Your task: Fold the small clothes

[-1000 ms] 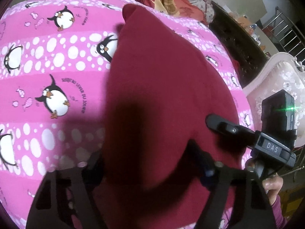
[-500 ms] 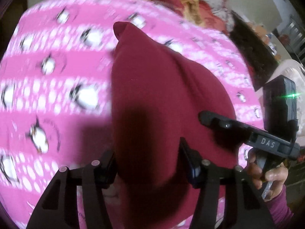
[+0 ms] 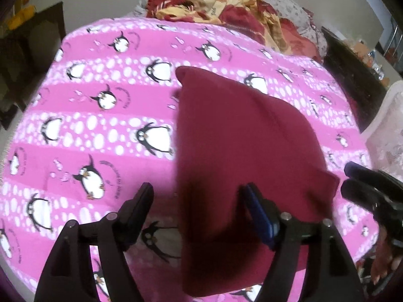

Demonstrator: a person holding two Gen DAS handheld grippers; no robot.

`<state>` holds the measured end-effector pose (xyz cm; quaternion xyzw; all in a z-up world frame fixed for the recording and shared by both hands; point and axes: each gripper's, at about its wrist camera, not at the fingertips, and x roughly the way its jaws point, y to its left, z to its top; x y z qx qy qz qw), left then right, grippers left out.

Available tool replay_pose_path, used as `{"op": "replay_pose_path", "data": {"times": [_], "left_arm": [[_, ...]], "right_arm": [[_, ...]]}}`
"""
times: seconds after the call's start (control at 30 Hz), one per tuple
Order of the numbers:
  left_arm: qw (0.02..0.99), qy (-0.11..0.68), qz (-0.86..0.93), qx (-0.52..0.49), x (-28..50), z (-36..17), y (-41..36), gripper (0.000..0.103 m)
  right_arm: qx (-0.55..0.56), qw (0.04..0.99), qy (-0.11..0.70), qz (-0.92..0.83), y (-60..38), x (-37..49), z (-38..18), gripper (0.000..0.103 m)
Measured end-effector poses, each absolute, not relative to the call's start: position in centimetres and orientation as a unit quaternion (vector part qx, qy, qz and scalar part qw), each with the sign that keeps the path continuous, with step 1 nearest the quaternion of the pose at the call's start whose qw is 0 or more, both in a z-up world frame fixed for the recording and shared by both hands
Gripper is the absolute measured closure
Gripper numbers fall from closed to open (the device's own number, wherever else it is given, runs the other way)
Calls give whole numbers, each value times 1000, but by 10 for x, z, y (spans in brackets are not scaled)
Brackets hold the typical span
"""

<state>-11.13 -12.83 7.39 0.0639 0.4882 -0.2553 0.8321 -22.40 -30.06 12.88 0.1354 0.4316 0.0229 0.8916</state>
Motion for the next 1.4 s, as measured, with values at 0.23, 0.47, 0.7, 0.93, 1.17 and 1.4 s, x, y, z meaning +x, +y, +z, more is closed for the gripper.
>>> {"op": "replay_pose_path", "data": {"times": [0.23,0.47,0.7,0.93,1.17,1.4], "left_arm": [[850,464,-233,85,-127,83,-119,28],[866,438,-224,91,-141,95,-115,25],[875,421,-224,86,-153,108,-111,25],[883,406,-220,81,-160,118,-105,25],[885,404,-219,79,-164,121,-103,25],[886,404,-216,77,-162,121,-101,25]], "right_arm": [[73,880,469,-12,-278,-230,84,66],[82,877,473,-24,-282,-240,81,66],[103,893,436,-46,-281,-262,120,35],[130,892,426,-77,-281,-262,128,26],[129,893,423,-83,-274,-257,131,21],[127,892,427,-81,-270,-251,130,19]]}}
